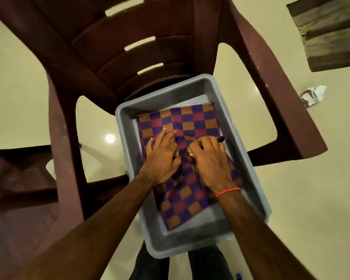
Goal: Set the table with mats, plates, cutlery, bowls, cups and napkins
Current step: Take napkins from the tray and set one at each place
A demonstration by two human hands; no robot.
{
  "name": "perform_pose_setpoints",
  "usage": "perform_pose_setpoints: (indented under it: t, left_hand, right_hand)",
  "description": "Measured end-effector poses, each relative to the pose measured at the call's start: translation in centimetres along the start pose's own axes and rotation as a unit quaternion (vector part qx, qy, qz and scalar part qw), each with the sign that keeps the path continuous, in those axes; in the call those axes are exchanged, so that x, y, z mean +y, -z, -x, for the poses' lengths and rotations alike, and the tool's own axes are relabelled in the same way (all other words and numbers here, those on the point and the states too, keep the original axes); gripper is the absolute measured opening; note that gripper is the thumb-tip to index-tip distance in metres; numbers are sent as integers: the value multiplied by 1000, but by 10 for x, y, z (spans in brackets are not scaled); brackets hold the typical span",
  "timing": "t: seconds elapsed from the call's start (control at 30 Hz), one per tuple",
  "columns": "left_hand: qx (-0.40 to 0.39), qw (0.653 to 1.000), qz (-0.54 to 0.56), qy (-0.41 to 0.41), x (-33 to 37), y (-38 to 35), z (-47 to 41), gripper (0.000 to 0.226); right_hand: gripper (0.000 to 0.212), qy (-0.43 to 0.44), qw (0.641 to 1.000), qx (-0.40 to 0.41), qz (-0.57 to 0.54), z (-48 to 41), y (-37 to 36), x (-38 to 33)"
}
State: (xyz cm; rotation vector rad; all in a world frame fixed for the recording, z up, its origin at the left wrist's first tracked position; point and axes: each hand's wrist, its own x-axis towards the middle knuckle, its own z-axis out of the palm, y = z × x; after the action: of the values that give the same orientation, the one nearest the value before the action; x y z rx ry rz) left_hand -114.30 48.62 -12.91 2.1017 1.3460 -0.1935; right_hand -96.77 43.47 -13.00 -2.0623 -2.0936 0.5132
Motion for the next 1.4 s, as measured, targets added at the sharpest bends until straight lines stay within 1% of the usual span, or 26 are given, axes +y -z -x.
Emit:
perform_pose_setpoints:
  t: [0.1,0.2,0.27,0.33,0.37,0.43,0.5,0.57,0.63,0.7,0.73,0.77,0.8,0.83,0.87,0.9,0.93,0.97,1.0,1.07,1.1,1.17,1.27,1.3,1.33,1.4]
  left_hand:
    - [10,998,45,-52,8,42,17,38]
    - [-19,989,108,-95,26,91,31,30]
    - [-43,983,148,-96,44,125,43,23]
    - [-82,963,250,-61,62,153,53,10]
    - [-108,941,317,-38,69,166,59,14]
    - [-134,911,389,-24,82,197,68,19]
    - [-146,903,403,-40,93,228,75,20]
    - [-145,888,433,-55,107,257,82,15]
    - [-143,860,487,-51,118,283,91,21]
    - [-152,834,527,-58,125,306,97,24]
    - [-151,826,538,-71,130,317,100,26]
    - [-150,814,555,-81,133,327,103,28]
    - [-151,801,573,-84,137,337,108,30]
    - [-149,785,595,-85,140,345,110,31]
    - [-148,770,615,-89,142,351,111,31]
    - [-147,758,628,-97,149,359,117,29]
    - [-140,750,639,-101,154,365,123,25]
    - [-125,747,645,-104,162,372,130,23]
    - [-114,745,650,-98,167,376,134,27]
    - [-108,738,660,-92,178,383,144,45]
    - [-105,733,666,-90,182,385,149,54]
    - [-98,719,682,-88,191,390,155,62]
    - [-94,708,694,-90,199,392,160,60]
    - [-93,705,696,-93,201,393,162,60]
    - [-92,704,698,-95,203,394,163,59]
    - [-85,707,696,-92,204,395,164,57]
  right_hand:
    - [6,6,999,52,-14,4,38,-19]
    - [7,11,995,87,-41,6,85,-39]
    - [8,12,994,97,-42,8,116,-52]
    - [15,2,992,120,-34,10,141,-62]
    - [23,-16,991,130,-36,12,150,-65]
    - [42,-58,984,162,-50,17,172,-67]
    - [55,-113,972,191,-77,27,191,-64]
    - [57,-169,954,213,-125,41,205,-61]
    - [56,-238,924,234,-188,57,213,-61]
    - [61,-322,873,229,-284,73,212,-67]
    - [66,-361,831,235,-353,80,213,-70]
    - [66,-399,773,232,-436,85,215,-77]
    - [60,-432,705,216,-520,91,219,-88]
    - [53,-443,650,193,-587,96,223,-97]
    - [43,-431,622,172,-630,99,227,-106]
    - [33,-409,621,155,-651,104,234,-116]
    - [26,-384,637,138,-654,106,240,-123]
    - [28,-359,657,121,-652,106,247,-130]
    - [39,-342,672,100,-649,105,254,-135]
    - [66,-320,661,69,-675,100,268,-142]
    - [68,-306,642,58,-701,99,274,-146]
    - [57,-271,583,56,-764,99,288,-152]
    - [36,-240,458,80,-852,103,300,-163]
    - [33,-225,439,99,-864,106,303,-166]
    - [32,-213,434,120,-867,108,304,-165]
    - [36,-206,449,161,-854,113,310,-162]
